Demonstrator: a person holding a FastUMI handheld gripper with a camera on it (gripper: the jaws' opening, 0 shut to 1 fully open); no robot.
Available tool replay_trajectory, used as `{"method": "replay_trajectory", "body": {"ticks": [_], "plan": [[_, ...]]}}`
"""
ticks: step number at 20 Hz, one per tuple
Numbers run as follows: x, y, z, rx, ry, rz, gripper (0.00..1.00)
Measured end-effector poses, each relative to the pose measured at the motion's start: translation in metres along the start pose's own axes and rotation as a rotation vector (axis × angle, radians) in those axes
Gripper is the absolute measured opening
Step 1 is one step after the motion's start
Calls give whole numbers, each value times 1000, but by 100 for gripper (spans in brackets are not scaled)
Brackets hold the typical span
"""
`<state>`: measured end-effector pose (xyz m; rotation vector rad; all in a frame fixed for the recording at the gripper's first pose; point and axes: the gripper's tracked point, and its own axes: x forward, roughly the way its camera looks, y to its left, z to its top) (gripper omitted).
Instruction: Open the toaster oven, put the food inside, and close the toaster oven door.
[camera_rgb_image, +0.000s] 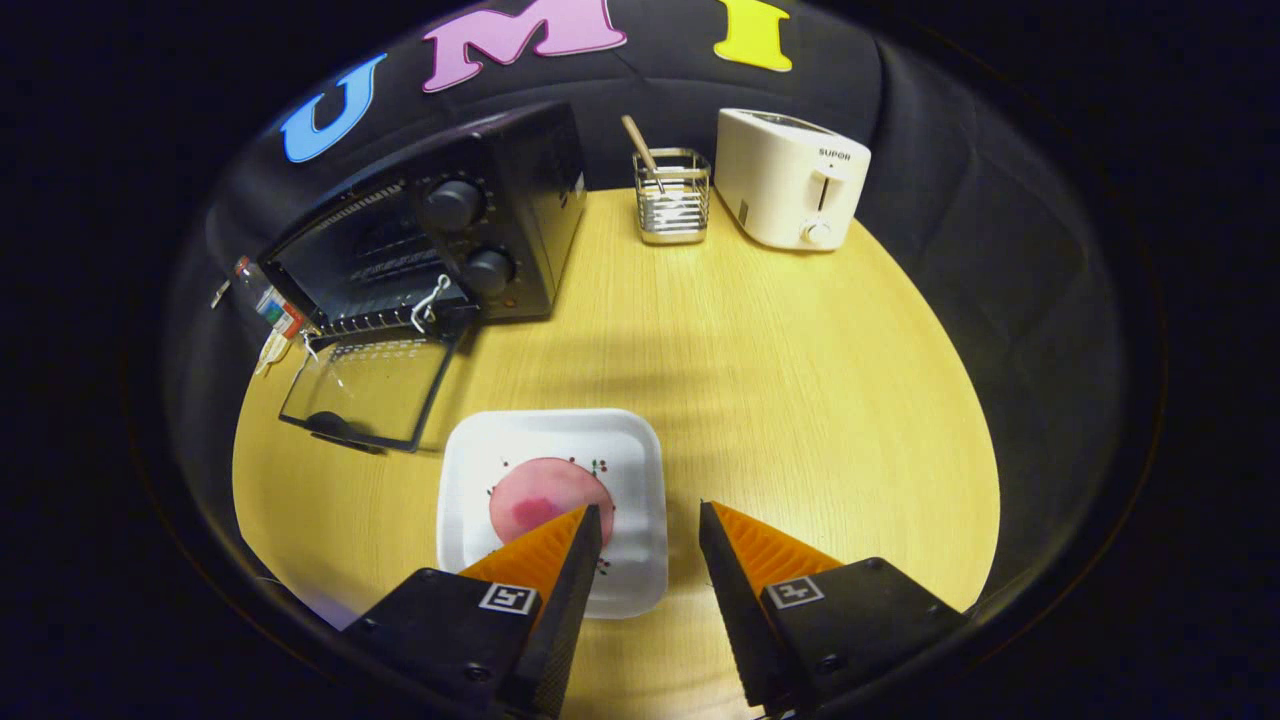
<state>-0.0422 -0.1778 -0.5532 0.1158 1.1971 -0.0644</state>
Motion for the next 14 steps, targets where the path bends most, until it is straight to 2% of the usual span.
{"method": "replay_trajectory", "body": {"ticks": [1,2,4,8,14], "plan": [[6,-1,-3,-3,20,8,67],[11,-2,-6,-5,41,16,60],[18,1,-11,-9,75,33,55],[23,0,-16,-18,112,35,37],[26,5,-13,-51,165,54,36]]}}
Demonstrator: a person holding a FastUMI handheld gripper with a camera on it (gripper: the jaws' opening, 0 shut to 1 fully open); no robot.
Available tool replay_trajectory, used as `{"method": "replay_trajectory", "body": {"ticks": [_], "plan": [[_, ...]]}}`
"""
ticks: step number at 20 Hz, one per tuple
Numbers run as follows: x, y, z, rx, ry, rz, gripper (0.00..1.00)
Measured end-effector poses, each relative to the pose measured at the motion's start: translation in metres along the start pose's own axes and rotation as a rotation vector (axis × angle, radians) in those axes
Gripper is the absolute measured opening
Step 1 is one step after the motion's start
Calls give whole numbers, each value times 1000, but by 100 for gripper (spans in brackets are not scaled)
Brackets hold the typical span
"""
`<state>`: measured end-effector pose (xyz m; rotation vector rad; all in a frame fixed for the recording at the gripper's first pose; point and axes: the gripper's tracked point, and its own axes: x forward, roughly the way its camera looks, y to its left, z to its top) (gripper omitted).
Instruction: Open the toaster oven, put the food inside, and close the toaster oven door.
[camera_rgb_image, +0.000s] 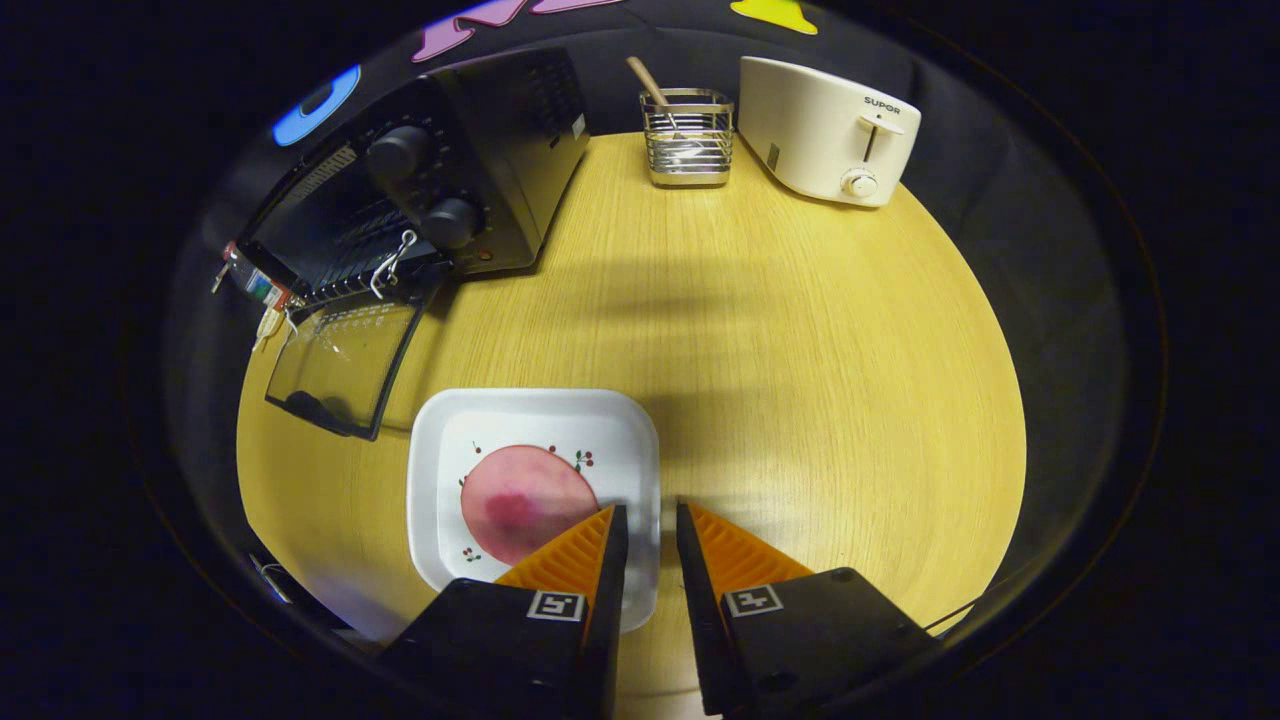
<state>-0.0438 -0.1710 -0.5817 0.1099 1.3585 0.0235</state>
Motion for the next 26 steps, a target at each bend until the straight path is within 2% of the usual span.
{"method": "replay_trajectory", "body": {"ticks": [3,5,7,10,12,13,14,16,20,26], "plan": [[2,-1,-5,-43,29,-18,36],[9,-4,-1,8,48,-14,12],[6,1,-1,5,68,4,12],[5,2,-2,-64,97,24,12],[6,5,-2,-70,108,66,12],[5,5,-4,-46,123,104,12],[6,6,-6,-14,149,140,5],[4,6,-7,28,182,196,5],[1,3,-15,85,231,260,5],[-12,2,-30,362,245,406,5]]}}
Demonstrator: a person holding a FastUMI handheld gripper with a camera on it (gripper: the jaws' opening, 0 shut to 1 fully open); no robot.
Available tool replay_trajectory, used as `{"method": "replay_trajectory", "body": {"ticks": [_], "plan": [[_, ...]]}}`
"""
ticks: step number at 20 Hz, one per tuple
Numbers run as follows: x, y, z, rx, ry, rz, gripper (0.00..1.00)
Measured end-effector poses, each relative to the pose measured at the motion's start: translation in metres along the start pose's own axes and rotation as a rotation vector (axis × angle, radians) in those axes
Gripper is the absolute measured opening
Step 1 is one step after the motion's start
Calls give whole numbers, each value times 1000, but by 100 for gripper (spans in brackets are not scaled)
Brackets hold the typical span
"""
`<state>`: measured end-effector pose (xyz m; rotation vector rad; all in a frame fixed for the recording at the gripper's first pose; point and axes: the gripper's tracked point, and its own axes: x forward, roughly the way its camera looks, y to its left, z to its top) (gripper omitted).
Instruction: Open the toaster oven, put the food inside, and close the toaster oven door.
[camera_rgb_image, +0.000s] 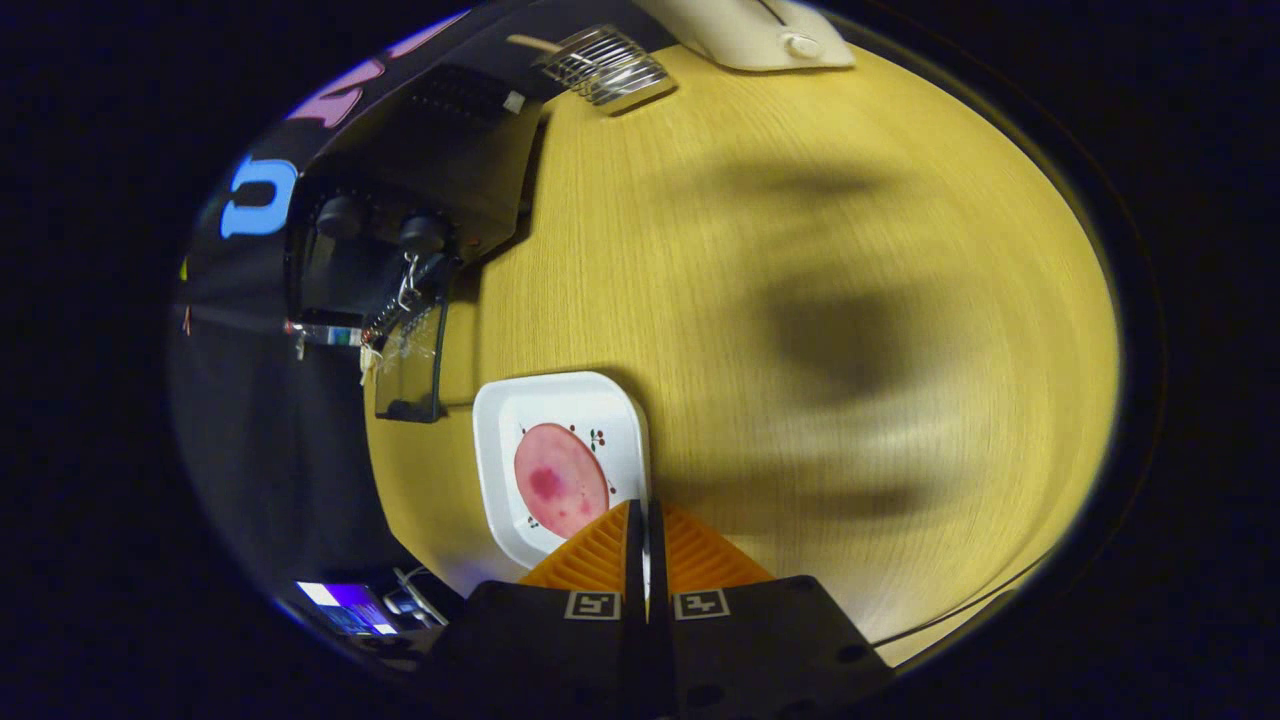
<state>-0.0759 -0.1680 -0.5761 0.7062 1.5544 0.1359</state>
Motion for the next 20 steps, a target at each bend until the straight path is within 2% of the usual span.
{"method": "replay_trajectory", "body": {"ticks": [6,8,14,17,20], "plan": [[-44,-4,-7,207,-133,86,5],[-53,2,-10,233,-182,112,5],[-69,72,-12,354,-270,267,5],[-61,109,-5,388,-314,297,5],[-40,141,4,424,-354,293,5]]}}
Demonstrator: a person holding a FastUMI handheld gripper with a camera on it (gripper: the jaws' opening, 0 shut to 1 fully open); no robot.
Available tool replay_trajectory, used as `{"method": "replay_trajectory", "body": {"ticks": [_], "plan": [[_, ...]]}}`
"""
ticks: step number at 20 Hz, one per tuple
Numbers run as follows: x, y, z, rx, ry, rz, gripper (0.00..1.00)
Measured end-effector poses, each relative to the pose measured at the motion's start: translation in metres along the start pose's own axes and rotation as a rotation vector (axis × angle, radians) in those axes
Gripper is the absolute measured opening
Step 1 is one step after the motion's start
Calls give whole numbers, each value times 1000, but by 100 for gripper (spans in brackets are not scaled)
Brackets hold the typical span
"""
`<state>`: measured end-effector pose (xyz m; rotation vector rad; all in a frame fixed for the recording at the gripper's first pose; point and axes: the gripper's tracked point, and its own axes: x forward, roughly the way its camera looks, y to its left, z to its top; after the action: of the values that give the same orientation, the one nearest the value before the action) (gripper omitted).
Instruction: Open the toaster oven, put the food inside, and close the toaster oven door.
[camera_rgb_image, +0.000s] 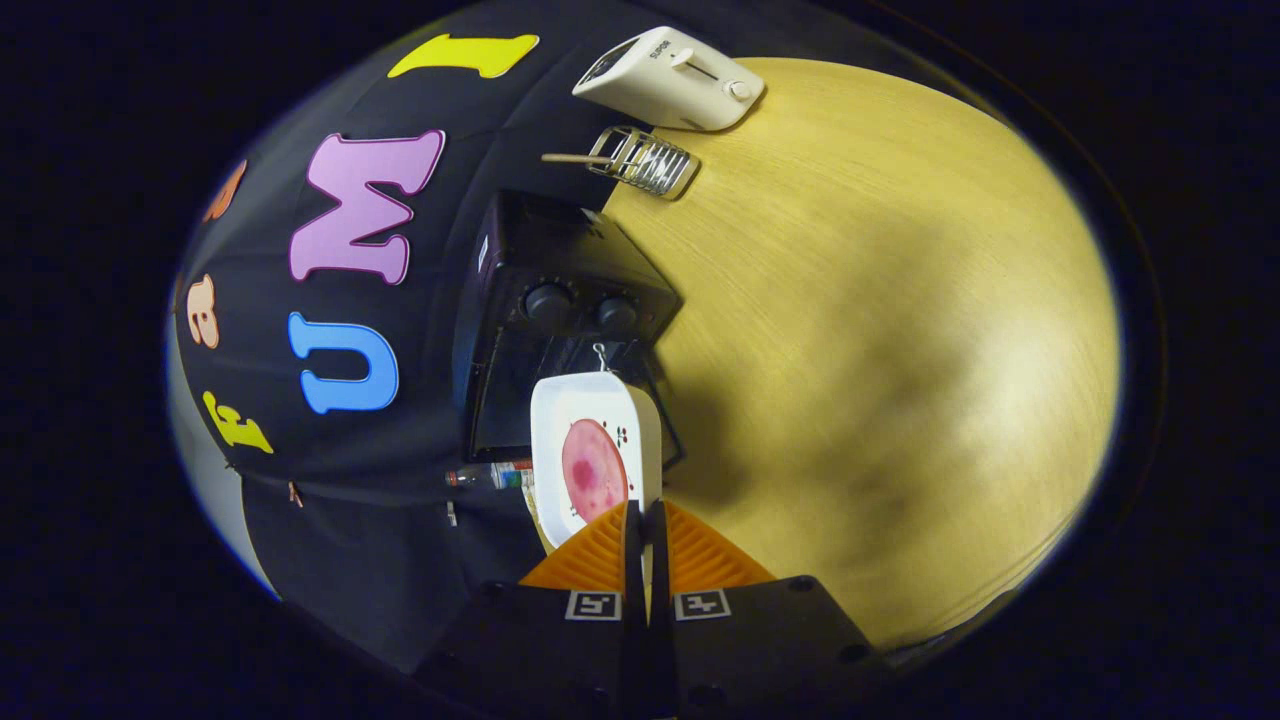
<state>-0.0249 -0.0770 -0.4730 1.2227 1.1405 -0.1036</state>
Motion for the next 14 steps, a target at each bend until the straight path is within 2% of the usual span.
{"method": "replay_trajectory", "body": {"ticks": [4,8,11,14], "plan": [[49,32,-10,91,-62,3,5],[94,59,-8,345,-172,21,5],[119,58,-2,395,-268,-28,5],[139,67,15,485,-356,-22,5]]}}
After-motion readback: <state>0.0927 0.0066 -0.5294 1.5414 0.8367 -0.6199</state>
